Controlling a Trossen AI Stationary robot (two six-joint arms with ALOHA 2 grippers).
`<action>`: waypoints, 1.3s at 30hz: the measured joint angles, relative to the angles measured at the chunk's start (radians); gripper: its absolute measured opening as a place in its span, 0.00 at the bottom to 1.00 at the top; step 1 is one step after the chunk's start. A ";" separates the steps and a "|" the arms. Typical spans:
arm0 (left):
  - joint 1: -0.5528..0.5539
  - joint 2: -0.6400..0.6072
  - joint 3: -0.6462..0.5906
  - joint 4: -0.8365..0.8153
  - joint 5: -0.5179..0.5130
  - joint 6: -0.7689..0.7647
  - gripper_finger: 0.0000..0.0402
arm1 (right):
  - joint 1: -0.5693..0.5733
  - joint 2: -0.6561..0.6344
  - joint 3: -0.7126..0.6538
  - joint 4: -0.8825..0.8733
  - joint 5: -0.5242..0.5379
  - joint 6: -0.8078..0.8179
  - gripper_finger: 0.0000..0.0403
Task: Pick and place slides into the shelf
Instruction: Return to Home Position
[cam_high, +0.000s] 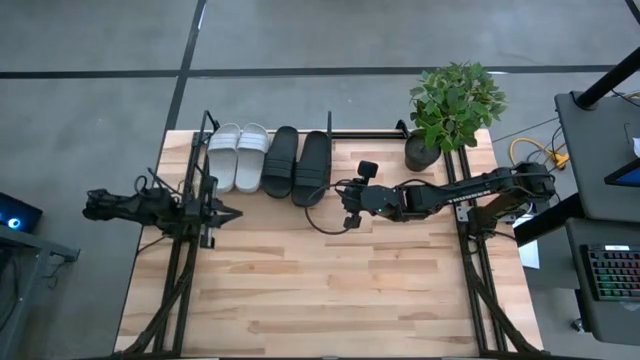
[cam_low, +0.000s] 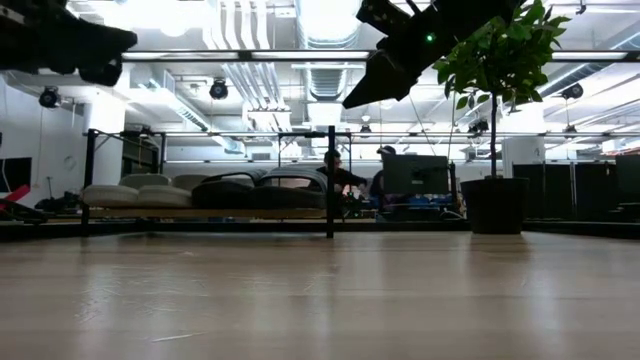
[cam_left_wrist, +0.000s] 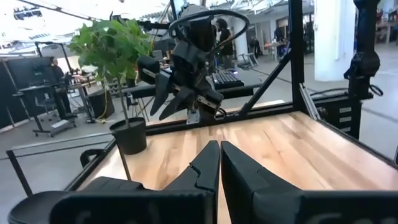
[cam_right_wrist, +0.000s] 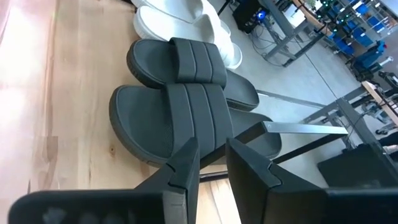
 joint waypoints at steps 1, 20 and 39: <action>0.000 0.000 -0.011 0.013 -0.001 -0.008 0.00 | 0.000 0.000 0.000 0.000 0.001 0.000 0.18; 0.000 -0.001 -0.167 0.159 -0.029 -0.063 0.00 | 0.000 -0.024 -0.027 0.036 -0.053 0.015 0.16; 0.002 0.002 -0.163 0.184 -0.082 -0.010 0.00 | -0.136 -0.311 -0.564 0.754 -0.622 0.184 0.13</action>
